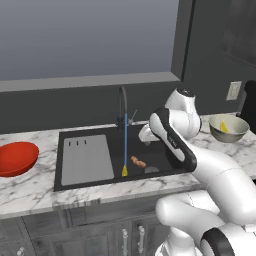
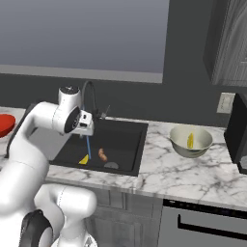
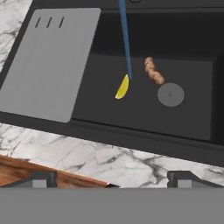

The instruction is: Pick the lemon wedges from the sink and place them in one bowl. Place the potato in the other bowl. Then turn off the sink faucet.

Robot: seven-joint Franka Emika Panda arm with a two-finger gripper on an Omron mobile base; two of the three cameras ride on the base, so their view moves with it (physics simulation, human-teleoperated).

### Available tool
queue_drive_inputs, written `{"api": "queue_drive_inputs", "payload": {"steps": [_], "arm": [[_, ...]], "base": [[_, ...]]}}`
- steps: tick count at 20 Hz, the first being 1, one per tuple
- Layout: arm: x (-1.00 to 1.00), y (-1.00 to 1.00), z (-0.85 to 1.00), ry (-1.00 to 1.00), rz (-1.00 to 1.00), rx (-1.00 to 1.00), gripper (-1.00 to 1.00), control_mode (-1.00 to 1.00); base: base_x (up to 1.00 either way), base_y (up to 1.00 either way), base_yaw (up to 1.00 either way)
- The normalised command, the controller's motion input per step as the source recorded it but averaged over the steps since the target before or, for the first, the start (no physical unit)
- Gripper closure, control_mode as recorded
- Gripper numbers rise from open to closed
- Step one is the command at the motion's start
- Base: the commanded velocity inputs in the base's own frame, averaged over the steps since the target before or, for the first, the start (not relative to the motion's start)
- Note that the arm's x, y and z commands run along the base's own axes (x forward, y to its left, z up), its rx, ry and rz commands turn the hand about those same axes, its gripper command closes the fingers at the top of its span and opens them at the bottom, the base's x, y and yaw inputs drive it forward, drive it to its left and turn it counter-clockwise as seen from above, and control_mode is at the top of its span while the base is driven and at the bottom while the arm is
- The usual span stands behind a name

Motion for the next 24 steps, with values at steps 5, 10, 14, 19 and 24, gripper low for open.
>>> {"api": "queue_drive_inputs", "payload": {"steps": [5, 10, 14, 19, 24], "arm": [[0.00, 0.13, -0.09, 0.00, 0.00, 0.02, -1.00, -1.00], [0.00, 0.00, -0.03, 0.00, 0.00, 0.00, -1.00, -1.00], [0.12, 0.00, -0.18, 0.00, 0.00, 0.00, -1.00, -1.00], [0.27, 0.00, -0.21, 0.00, 0.00, 0.00, -1.00, -1.00], [0.25, -0.06, -0.21, 0.00, 0.00, 0.00, -1.00, -1.00]], "base": [[0.00, 0.00, 0.00], [0.00, 0.00, 0.00], [0.00, 0.00, 0.00], [0.00, 0.00, 0.00], [0.00, 0.00, 0.00]]}}
